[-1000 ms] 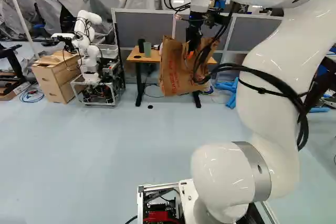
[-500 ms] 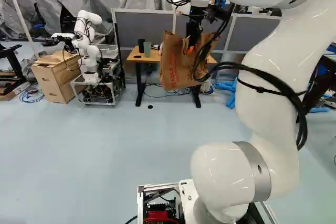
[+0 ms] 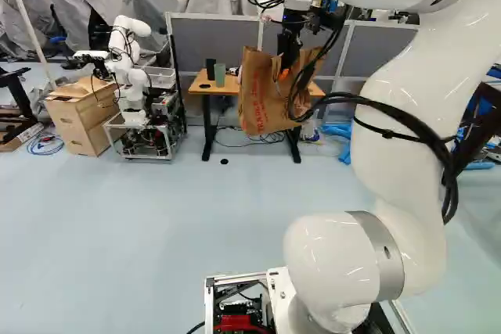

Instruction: Pick up the bag on the ground and place it on the table

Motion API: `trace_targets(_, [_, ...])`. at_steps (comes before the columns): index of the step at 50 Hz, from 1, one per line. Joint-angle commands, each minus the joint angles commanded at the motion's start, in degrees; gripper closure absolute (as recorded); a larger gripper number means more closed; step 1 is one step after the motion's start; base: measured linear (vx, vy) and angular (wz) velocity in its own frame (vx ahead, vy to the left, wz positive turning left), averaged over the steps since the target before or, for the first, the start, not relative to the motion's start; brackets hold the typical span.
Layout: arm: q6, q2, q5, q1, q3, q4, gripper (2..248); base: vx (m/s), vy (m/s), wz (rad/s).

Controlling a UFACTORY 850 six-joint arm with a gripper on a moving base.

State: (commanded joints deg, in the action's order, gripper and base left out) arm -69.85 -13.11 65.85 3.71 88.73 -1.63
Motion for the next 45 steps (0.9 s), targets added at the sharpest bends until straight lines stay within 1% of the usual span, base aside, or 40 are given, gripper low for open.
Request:
trace_targets(4, [0.0, 0.0, 0.0, 0.0, 0.0, 0.0, 229, 0.168, -0.053, -0.085])
trace_targets(14, [0.0, 0.0, 0.0, 0.0, 0.0, 0.0, 229, 0.168, -0.08, -0.237])
trace_targets(29, [0.0, 0.0, 0.0, 0.0, 0.0, 0.0, 229, 0.183, -0.089, -0.271])
trace_targets(45, [0.0, 0.0, 0.0, 0.0, 0.0, 0.0, 229, 0.231, -0.095, -0.293])
